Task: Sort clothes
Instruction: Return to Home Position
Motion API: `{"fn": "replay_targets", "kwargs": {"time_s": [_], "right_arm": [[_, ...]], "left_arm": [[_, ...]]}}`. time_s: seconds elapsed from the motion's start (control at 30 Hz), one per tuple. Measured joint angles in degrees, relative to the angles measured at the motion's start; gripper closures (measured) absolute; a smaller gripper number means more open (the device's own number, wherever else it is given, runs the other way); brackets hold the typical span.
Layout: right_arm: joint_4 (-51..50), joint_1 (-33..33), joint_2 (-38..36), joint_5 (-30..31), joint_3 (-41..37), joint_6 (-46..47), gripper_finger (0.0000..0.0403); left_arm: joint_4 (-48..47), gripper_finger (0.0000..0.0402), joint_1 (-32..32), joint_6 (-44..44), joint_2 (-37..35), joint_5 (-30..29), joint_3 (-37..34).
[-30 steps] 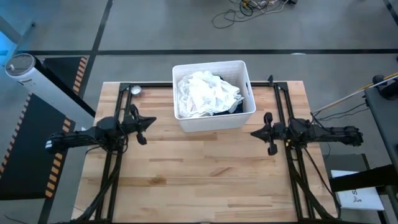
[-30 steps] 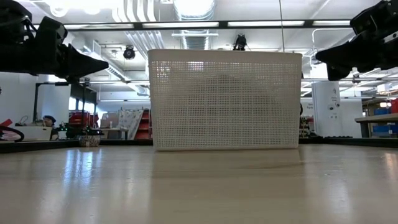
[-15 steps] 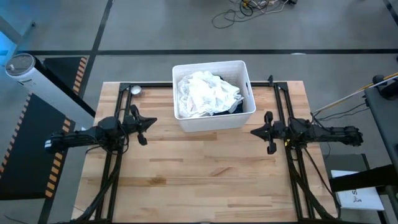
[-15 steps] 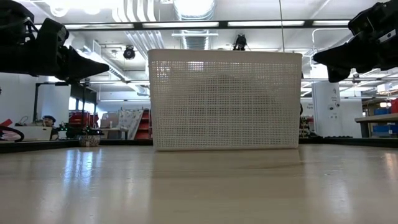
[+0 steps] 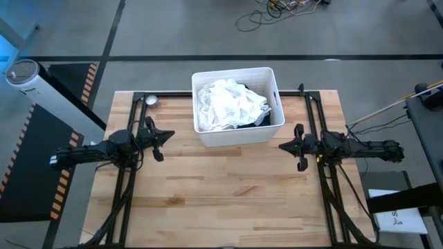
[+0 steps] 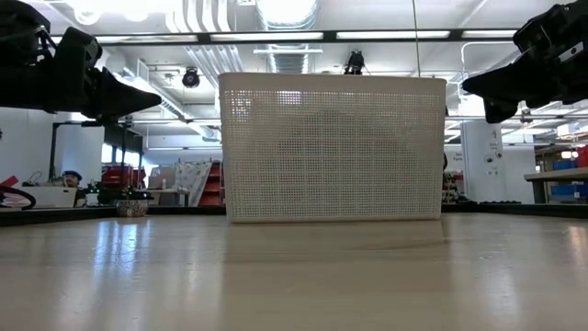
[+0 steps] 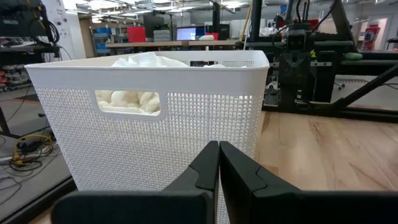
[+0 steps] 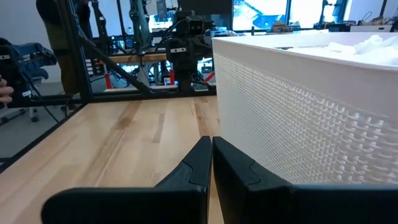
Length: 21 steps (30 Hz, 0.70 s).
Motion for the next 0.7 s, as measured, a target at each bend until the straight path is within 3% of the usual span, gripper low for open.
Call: {"fn": "replay_targets", "kwargs": {"time_s": [0.7], "right_arm": [[0.00, 0.00, 0.00, 0.00, 0.00, 0.00, 0.0403]], "left_arm": [[0.40, 0.0402, 0.01, -0.02, 0.02, 0.00, 0.00]]}}
